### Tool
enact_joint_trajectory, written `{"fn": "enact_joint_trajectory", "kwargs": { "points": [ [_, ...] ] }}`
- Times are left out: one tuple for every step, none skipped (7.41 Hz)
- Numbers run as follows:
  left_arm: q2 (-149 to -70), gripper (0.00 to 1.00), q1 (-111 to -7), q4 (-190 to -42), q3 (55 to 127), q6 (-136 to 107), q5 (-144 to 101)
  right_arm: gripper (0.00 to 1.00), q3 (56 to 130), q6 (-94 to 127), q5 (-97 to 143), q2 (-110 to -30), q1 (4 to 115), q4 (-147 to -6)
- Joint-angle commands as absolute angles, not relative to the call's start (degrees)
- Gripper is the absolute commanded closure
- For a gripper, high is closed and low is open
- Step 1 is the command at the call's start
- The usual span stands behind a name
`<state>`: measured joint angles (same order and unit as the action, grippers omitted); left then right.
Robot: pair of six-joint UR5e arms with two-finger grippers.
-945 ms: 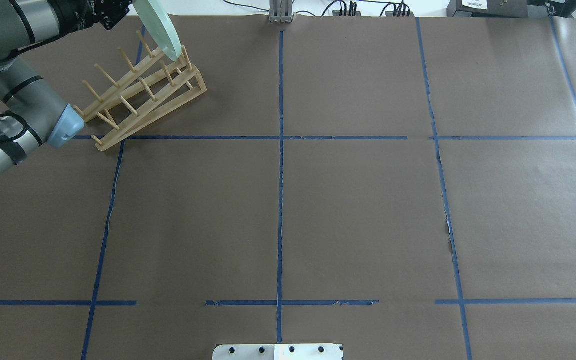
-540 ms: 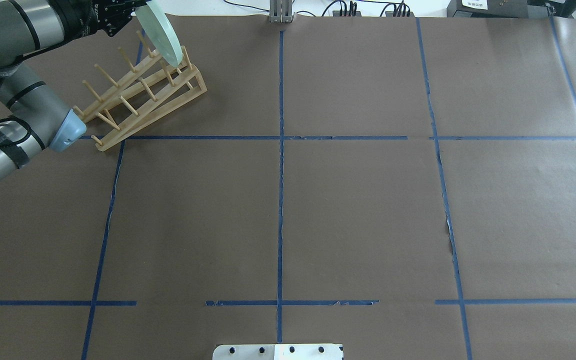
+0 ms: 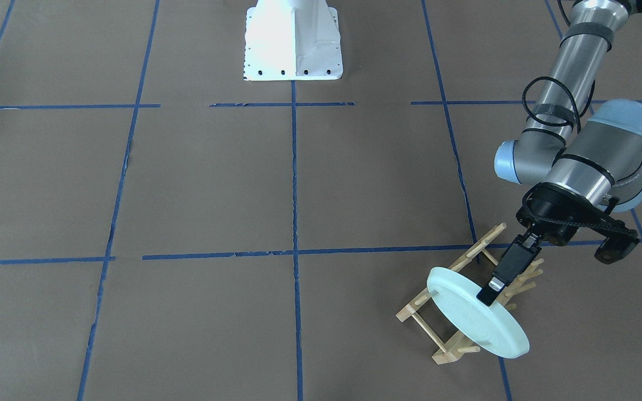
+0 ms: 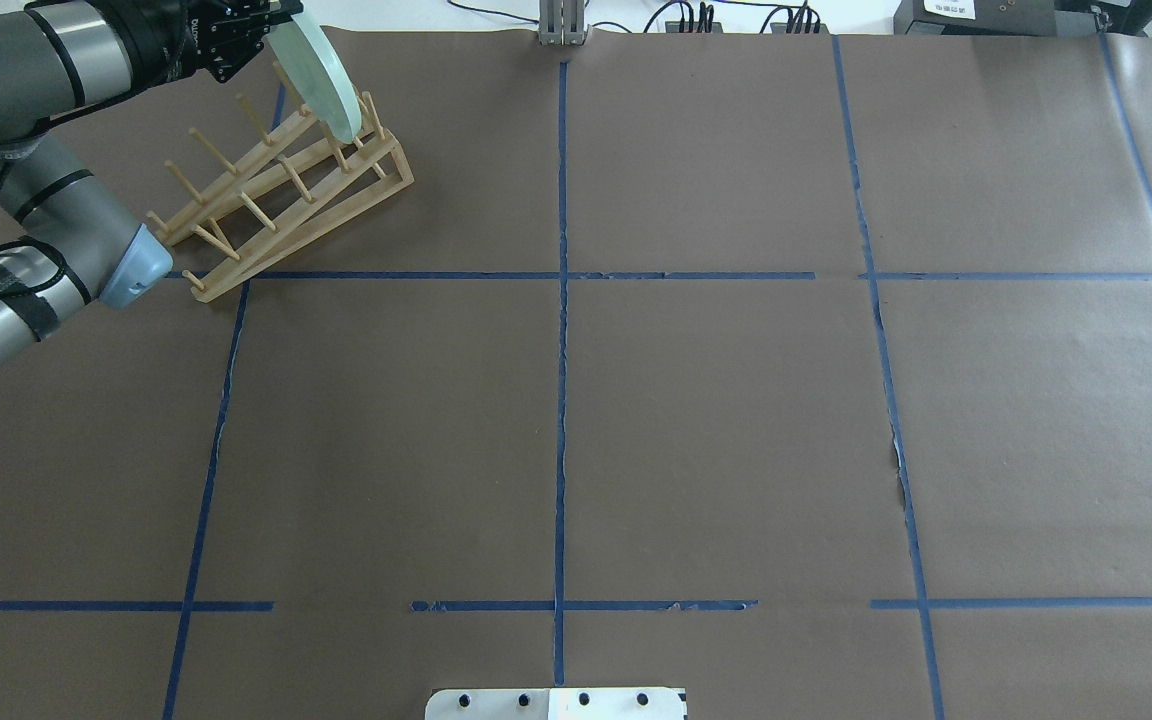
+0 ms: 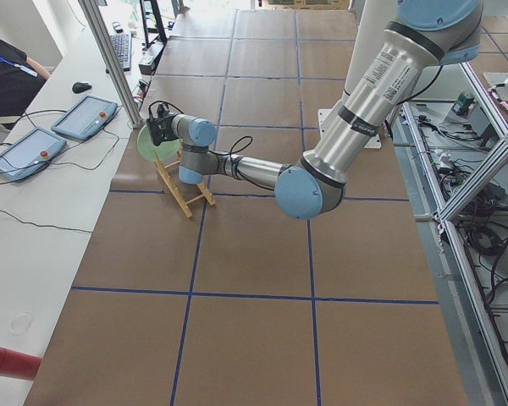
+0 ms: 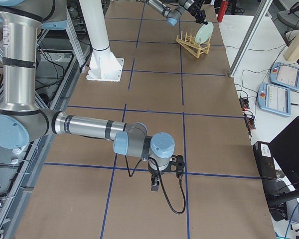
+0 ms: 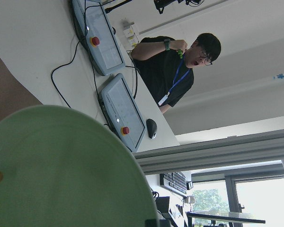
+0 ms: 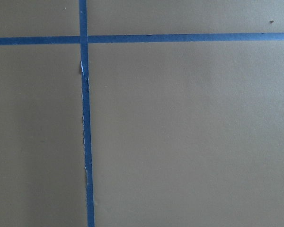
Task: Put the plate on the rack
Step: 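Lower the upright plate into the rack slot with the left gripper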
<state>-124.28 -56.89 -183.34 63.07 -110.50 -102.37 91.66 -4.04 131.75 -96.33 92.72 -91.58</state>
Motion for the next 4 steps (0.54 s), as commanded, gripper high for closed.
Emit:
{"fn": "enact_joint_trajectory", "kwargs": {
  "points": [
    [-124.28, 0.55, -56.78, -183.34, 62.84, -110.48, -102.39, 0.00, 91.58, -4.04, 131.75, -96.33, 92.64, -91.58],
    [-124.36, 0.01, -56.69, -183.25, 63.02, -110.48, -102.31, 0.00, 91.67, -4.04, 131.75, -96.33, 92.64, -91.58],
    [-124.37, 0.00, -56.69, -183.25, 63.02, -110.39, -102.30, 0.00, 91.58, -4.04, 131.75, -96.33, 92.72, -91.58],
    [-124.28, 0.00, -56.69, -183.25, 63.02, -110.22, -102.30, 0.00, 91.67, -4.04, 131.75, -96.33, 92.64, -91.58]
  ]
}}
